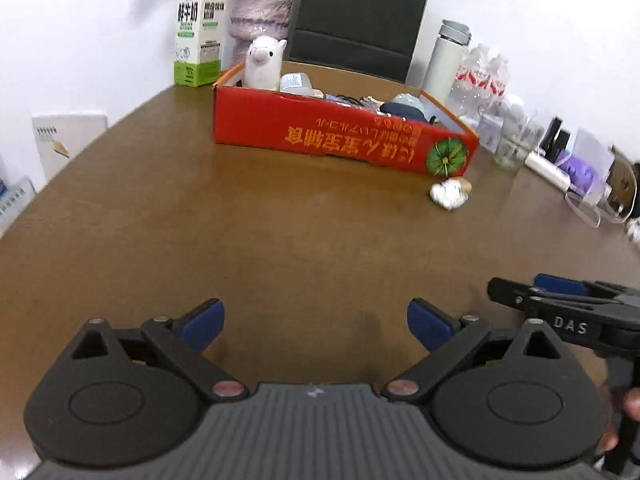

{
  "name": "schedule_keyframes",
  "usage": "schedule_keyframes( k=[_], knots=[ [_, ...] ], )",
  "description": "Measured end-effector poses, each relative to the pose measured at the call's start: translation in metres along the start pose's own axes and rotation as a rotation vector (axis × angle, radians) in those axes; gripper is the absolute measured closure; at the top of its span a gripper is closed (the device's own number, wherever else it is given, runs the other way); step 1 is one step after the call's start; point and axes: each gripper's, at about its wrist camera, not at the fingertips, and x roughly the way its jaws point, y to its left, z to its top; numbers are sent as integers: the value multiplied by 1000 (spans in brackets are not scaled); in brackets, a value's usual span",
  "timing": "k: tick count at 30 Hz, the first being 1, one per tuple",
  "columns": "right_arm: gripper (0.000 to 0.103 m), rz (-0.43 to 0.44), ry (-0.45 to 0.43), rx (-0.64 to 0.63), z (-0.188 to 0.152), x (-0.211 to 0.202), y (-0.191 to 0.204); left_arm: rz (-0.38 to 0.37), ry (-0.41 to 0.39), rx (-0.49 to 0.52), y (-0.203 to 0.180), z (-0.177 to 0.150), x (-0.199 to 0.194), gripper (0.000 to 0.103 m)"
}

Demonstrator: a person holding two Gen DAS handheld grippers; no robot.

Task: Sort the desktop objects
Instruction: 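Withdraw both tools from the box back over the table, then grasp the crumpled white tissue with the left tool while the right tool grasps the beige packet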

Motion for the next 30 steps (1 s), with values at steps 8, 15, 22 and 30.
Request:
schedule_keyframes(
  k=[8, 15, 22, 30],
  knots=[
    [33, -72, -21, -36, -18, -24, 6, 17, -37, 96, -19, -13, -8, 3],
    [34, -62, -62, -31, 1, -19, -9, -23, -63, 196, -37, 6, 5, 3],
    [40, -87, -158, 115, 66, 13, -56, -171, -34, 338, -89, 64, 58, 6],
    [42, -65, -112, 159, 88, 62, -80, -198, -10, 376, -125, 98, 139, 28]
  ],
)
